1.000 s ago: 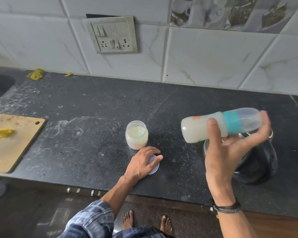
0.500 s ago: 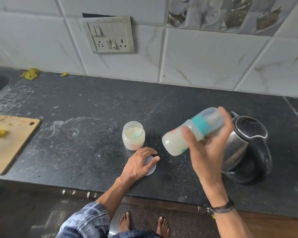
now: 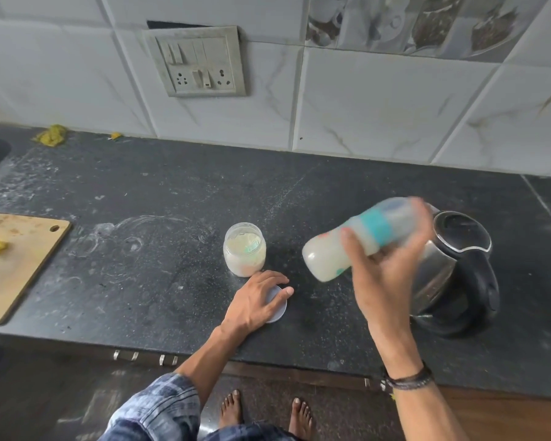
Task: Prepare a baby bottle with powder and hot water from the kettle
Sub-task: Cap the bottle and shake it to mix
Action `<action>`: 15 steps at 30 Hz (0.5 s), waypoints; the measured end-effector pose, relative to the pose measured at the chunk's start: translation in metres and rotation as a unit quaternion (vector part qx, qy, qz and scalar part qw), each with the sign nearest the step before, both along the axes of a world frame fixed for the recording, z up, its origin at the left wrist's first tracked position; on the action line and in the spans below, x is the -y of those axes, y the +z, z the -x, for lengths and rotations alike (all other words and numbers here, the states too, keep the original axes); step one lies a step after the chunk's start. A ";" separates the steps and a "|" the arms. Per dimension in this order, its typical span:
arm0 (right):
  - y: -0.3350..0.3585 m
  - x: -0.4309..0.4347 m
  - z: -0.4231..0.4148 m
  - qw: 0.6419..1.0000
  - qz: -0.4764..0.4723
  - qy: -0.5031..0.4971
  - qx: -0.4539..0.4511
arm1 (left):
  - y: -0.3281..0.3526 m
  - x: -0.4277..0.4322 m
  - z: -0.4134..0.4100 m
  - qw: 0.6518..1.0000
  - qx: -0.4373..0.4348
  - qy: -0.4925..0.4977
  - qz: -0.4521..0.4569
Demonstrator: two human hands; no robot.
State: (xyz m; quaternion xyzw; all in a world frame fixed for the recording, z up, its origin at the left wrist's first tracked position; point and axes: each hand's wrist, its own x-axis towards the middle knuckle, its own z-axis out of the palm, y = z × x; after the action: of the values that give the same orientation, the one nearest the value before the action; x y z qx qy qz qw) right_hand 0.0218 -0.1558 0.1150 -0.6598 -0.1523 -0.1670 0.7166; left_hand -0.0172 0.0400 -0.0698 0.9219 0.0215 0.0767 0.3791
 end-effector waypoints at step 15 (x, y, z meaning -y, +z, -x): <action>0.008 0.011 -0.009 0.995 -0.069 -0.051 0.046 | 0.005 0.001 0.000 1.000 -0.007 -0.004 0.004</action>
State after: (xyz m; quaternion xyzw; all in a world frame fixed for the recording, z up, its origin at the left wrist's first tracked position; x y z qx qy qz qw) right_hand 0.0304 -0.1667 0.1231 -0.6075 -0.1398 -0.2438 0.7430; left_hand -0.0168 0.0386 -0.0644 0.9208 0.0209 0.0687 0.3833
